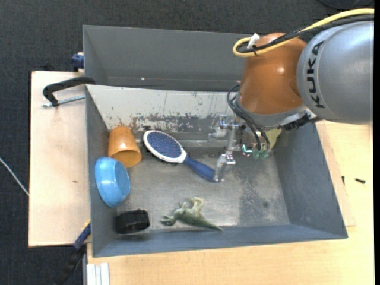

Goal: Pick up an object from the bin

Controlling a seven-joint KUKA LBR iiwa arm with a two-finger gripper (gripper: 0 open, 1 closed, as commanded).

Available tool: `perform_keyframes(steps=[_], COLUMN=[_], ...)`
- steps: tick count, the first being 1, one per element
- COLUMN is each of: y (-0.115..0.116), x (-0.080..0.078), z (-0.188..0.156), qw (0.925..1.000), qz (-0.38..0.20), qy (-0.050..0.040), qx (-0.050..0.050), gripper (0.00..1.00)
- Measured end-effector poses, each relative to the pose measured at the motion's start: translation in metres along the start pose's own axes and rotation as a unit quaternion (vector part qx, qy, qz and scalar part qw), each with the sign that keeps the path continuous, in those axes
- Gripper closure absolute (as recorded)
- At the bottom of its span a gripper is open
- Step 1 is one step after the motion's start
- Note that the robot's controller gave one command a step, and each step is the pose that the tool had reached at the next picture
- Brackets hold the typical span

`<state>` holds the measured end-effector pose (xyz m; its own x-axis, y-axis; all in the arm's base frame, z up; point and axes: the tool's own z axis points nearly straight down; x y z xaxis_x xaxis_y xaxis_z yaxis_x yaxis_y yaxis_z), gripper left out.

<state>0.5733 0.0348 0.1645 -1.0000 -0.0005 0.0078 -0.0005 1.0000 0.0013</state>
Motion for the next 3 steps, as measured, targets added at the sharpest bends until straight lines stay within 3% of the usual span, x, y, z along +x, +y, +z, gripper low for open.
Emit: perform_keyframes(steps=[1,2,3], y=[0.013,0.024,0.012], x=[0.004,0.008,0.007], z=[0.092,0.062,0.064], qw=[0.9909,0.9888,0.976], qz=[0.134,0.149,0.218], qy=[-0.0069,-0.008,-0.0063], qx=[-0.001,-0.002,-0.001], gripper=[0.0,0.0,0.0])
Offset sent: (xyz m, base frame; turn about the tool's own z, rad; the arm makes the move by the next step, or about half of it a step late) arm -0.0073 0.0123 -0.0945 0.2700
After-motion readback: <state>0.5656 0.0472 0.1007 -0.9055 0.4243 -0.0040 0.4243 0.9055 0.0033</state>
